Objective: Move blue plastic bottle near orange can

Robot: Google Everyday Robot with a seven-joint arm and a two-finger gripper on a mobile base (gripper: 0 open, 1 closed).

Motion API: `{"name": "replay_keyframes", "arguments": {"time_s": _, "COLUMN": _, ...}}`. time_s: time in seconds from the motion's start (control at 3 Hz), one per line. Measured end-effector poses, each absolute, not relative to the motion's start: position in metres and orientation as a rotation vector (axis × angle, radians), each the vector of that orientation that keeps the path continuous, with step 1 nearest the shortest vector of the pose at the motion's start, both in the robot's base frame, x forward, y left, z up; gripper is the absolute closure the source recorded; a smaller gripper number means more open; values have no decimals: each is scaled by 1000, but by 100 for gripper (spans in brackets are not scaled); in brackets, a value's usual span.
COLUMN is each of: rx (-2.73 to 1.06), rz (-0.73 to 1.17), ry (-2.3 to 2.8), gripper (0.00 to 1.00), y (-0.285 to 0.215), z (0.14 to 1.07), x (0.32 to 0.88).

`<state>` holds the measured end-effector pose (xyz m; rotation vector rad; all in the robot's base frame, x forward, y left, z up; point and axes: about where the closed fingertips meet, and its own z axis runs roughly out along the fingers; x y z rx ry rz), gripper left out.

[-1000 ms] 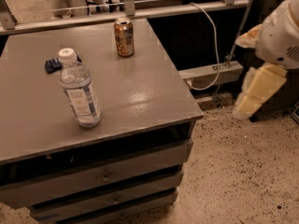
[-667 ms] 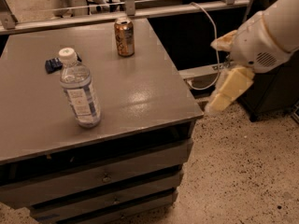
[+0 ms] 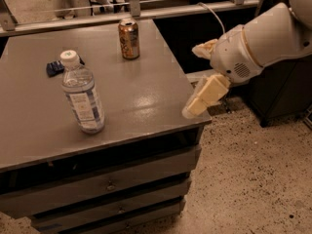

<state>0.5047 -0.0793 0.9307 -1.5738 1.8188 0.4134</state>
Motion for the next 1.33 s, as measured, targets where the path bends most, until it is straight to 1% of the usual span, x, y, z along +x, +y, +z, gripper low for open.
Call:
{"name": "replay_keyframes", "arguments": {"time_s": 0.33, "rx": -1575, "rz": 413, "ry": 1819, "gripper": 0, "y": -79, "z": 931, "x": 505}}
{"name": "replay_keyframes", "arguments": {"time_s": 0.67, "rx": -1527, "rz": 441, "ry": 1768, "gripper": 0, "y": -64, "z": 932, "x": 506}}
{"name": "replay_keyframes", "arguments": {"time_s": 1.33, "rx": -1332, "rz": 644, "ry": 1492, "gripper": 0, "y": 26, "z": 945, "x": 542}}
